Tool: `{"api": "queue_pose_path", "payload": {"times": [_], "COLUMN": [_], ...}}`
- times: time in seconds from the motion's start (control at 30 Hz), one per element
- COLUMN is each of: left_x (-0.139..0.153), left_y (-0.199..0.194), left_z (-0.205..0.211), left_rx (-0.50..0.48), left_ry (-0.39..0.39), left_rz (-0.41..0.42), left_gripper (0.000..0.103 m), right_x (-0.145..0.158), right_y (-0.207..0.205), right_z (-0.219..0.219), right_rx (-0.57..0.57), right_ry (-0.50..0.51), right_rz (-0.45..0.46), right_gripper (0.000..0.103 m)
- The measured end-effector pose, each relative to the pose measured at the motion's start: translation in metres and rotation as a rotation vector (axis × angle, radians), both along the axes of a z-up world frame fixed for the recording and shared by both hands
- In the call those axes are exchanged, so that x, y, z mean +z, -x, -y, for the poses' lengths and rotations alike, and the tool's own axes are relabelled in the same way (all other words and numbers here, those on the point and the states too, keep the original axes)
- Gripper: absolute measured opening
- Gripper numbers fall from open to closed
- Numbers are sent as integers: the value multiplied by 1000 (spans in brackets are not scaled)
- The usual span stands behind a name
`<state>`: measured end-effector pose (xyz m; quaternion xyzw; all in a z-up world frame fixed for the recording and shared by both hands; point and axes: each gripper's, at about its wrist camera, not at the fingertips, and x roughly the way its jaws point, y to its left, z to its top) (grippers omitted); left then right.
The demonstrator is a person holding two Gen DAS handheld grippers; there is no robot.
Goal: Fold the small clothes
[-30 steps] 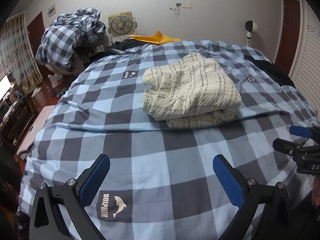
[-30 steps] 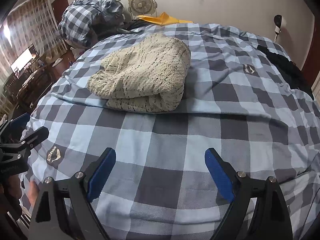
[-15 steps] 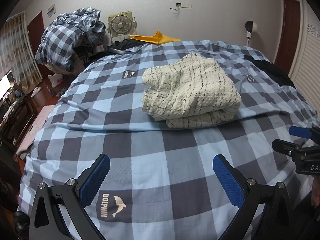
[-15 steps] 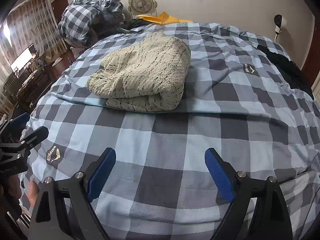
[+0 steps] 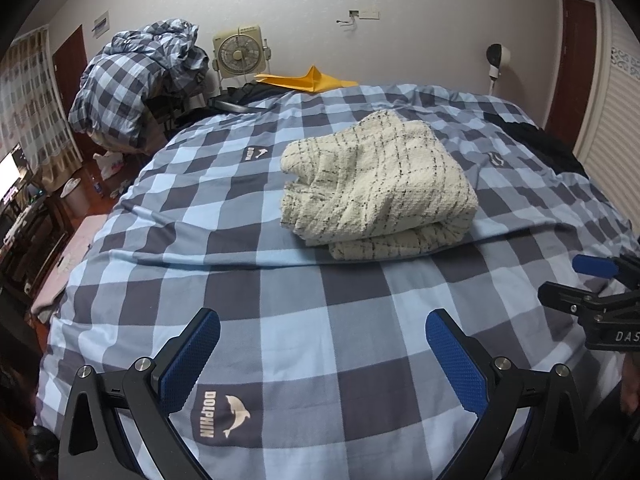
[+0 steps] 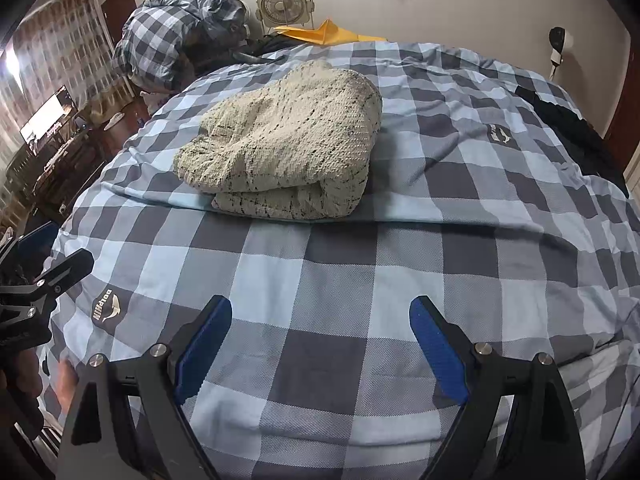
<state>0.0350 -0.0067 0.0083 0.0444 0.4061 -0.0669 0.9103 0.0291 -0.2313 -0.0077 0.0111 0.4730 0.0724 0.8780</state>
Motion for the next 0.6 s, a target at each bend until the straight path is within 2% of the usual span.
{"api": "queue_pose_path", "payload": {"times": [0.33, 0.6], "left_x": [-5, -14], "left_y": [-1, -4], "left_z": [3, -2], "left_rx": [-8, -6], "left_ry": [-31, 26], "left_rz": [-13, -85], "left_gripper": [103, 103], "right_x": [0, -1], "right_y": [0, -1], "right_z": [0, 1], "right_rx": [0, 4], "right_ry": [0, 1], "right_rz": [-1, -6], "right_gripper": [89, 89]}}
